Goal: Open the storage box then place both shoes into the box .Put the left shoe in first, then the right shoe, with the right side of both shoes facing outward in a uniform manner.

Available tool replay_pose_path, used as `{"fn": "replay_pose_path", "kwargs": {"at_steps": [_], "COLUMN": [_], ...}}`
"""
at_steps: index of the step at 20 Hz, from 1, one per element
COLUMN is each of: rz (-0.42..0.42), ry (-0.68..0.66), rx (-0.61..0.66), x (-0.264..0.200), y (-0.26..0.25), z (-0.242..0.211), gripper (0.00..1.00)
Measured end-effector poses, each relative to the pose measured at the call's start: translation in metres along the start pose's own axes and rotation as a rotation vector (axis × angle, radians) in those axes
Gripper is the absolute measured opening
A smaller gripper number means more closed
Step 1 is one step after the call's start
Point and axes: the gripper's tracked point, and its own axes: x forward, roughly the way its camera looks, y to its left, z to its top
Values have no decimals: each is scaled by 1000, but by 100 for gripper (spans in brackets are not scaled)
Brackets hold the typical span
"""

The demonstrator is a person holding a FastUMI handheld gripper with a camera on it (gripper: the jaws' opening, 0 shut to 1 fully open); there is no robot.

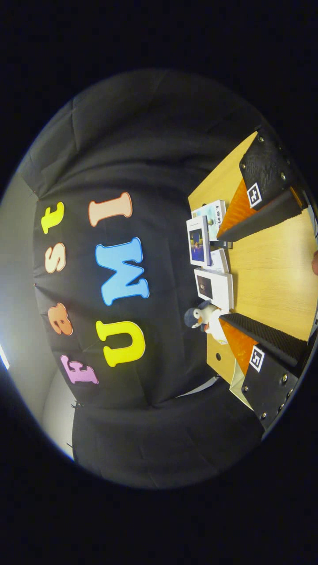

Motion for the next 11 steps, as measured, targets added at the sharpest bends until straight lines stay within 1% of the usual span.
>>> {"fn": "replay_pose_path", "kwargs": {"at_steps": [3,8,11], "rz": [-29,-64,-71], "ry": [-55,-81,-84], "rx": [-17,-29,-20], "x": [-2,-1,-1], "y": [-10,-23,-25], "z": [12,19,22], "gripper": [98,98,98]}}
